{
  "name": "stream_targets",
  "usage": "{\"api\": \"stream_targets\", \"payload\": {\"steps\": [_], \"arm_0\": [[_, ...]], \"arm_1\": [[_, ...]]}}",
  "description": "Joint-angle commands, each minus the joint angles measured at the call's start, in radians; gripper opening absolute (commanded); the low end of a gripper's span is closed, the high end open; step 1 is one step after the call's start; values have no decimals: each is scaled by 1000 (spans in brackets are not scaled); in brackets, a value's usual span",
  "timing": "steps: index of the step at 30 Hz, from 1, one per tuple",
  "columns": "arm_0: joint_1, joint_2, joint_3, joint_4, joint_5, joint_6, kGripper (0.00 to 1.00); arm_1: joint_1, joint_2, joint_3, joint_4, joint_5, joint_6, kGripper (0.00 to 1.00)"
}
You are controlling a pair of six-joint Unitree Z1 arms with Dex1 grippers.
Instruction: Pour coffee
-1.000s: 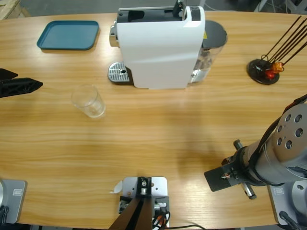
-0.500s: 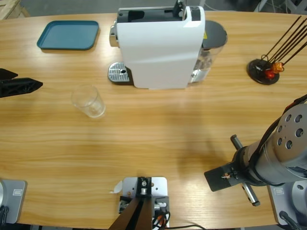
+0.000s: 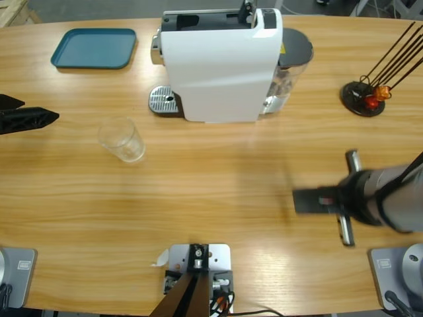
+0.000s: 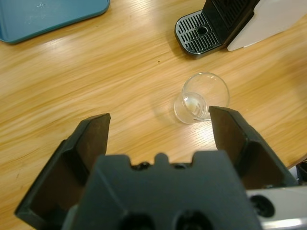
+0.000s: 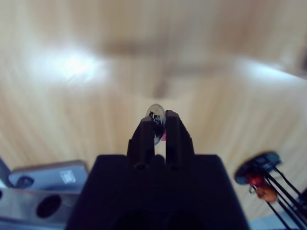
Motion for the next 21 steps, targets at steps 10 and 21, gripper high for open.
{"api": "stream_targets", "payload": {"steps": [10, 21], "arm_0": [[-7, 23, 30, -10, 8, -4, 890], [-7, 21, 30, -10, 6, -3, 890]], "arm_1": [[4, 182, -791, 533, -195, 717, 34], [4, 356, -1274, 681, -219, 832, 34]]}}
